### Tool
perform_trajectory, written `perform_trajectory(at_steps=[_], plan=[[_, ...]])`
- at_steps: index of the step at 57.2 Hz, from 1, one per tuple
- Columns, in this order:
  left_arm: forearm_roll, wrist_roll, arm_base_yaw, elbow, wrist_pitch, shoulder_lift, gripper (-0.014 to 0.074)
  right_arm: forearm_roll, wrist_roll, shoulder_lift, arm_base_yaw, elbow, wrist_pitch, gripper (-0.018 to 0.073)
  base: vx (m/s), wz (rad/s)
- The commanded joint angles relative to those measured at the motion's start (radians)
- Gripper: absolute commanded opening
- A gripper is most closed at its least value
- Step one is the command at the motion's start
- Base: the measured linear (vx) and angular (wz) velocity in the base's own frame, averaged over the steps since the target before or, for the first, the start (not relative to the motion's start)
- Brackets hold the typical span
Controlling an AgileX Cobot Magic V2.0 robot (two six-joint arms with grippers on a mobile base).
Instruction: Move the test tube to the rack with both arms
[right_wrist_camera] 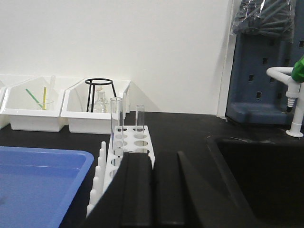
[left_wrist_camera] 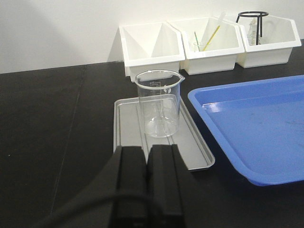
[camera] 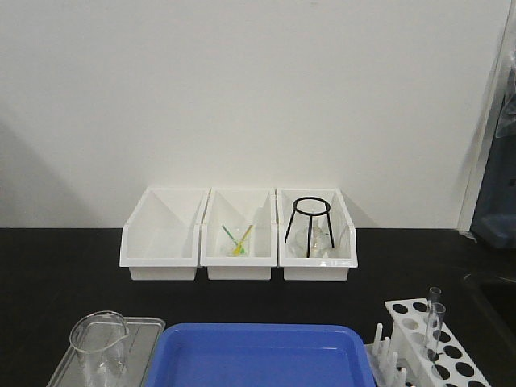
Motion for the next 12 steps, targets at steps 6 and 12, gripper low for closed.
perform_trajectory(at_steps=[6,12], plan=[[-0.006,-0.006,0.003,-0.028,-0.084,-0.013,-0.0007,-0.002,-0.011,-0.011,0.001,0.019,-0.078,-0.0011,0.0,0.0],[-0.006,-0.006,0.003,-0.028,-0.084,-0.013,-0.0007,-0.002,-0.011,-0.011,0.001,0.019,-0.078,-0.0011,0.0,0.0]])
